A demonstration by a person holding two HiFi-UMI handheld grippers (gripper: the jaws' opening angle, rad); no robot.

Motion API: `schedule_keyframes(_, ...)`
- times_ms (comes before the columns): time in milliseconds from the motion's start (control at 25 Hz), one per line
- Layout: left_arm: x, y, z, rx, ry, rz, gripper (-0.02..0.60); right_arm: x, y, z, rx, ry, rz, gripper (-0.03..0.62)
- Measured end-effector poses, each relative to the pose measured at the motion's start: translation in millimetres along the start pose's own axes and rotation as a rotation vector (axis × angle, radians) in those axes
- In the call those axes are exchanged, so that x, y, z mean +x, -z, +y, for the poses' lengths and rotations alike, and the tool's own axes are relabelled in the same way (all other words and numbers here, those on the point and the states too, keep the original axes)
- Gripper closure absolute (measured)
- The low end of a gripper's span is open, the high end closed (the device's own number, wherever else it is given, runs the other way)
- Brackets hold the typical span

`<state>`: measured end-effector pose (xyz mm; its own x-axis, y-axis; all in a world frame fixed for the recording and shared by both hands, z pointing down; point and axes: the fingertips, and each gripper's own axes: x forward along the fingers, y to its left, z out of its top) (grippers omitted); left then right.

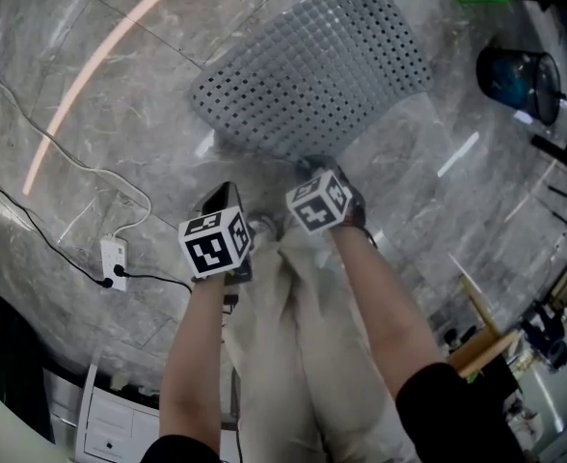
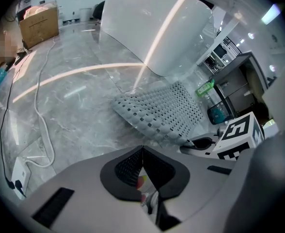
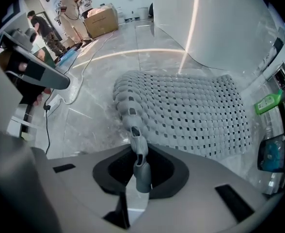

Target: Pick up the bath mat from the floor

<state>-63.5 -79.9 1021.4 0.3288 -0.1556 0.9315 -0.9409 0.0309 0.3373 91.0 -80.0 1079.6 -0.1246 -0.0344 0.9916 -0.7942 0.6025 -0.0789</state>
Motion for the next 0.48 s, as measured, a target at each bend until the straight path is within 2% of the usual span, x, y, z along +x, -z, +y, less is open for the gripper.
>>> schedule_keyframes(280, -43, -2, -16, -0.022, 0.0, 0.012, 0.58, -52, 2, 5, -0.033, -0.02, 0.034, 0.536)
schedule_keyframes(480, -70, -3, -31, 0.01, -0.002, 0.029, 0.58, -87, -7, 0, -0.026, -0.038, 0.032, 0.536)
